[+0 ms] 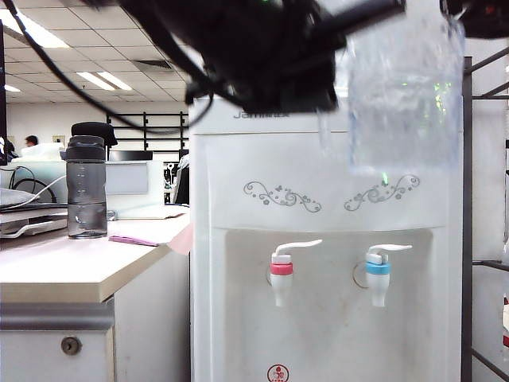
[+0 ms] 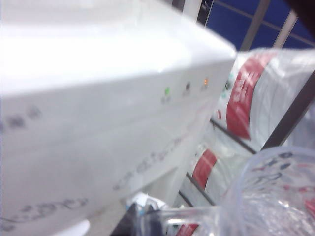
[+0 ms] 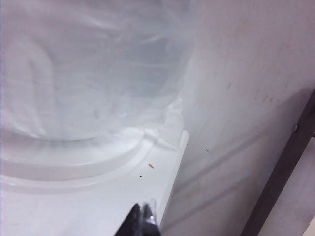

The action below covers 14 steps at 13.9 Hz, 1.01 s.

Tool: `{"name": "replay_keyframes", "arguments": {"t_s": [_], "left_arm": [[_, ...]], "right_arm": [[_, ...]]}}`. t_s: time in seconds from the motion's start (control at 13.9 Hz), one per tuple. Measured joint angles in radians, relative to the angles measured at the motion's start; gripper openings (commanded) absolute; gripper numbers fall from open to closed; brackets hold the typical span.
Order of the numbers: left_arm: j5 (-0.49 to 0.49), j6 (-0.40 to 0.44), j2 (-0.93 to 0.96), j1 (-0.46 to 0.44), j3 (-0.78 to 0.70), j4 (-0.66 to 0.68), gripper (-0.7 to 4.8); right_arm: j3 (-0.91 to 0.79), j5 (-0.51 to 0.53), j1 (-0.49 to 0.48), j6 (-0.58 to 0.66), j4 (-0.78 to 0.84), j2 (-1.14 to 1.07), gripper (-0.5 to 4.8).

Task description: Pick up the plastic mug from the left desk, go to the cold water outlet of the water dispenser, press the vertical switch to get some water, then put the mug back on the desk.

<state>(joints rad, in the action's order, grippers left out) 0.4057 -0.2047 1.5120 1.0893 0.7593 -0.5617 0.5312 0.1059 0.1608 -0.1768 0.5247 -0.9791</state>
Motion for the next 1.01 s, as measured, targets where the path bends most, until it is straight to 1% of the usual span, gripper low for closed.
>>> {"name": "replay_keyframes", "arguments": {"t_s": [0.29, 0.43, 0.5, 0.72, 0.79, 1.01], "left_arm": [[0.066, 0.002, -0.076, 0.0, 0.0, 0.071, -0.05], [0.107, 0.003, -0.133, -0.001, 0.0, 0.133, -0.05], [0.158, 0.009, -0.217, -0.001, 0.0, 0.202, -0.05], [0.187, 0.053, -0.281, -0.008, 0.0, 0.253, -0.05], [0.245, 0.079, -0.326, -0.008, 0.0, 0.274, -0.05], [0.343, 0.085, -0.354, -0.008, 0.0, 0.296, -0.05]], "right_arm": [[0.0, 0.0, 0.0, 0.013, -0.089, 0.087, -0.05], [0.0, 0.0, 0.0, 0.015, -0.134, 0.137, -0.05], [0.0, 0.001, 0.0, 0.015, -0.159, 0.172, -0.05], [0.0, 0.003, 0.0, 0.015, -0.18, 0.176, -0.05], [0.0, 0.004, 0.0, 0.015, -0.192, 0.176, -0.05], [0.0, 0.037, 0.0, 0.015, -0.203, 0.176, -0.05]]}}
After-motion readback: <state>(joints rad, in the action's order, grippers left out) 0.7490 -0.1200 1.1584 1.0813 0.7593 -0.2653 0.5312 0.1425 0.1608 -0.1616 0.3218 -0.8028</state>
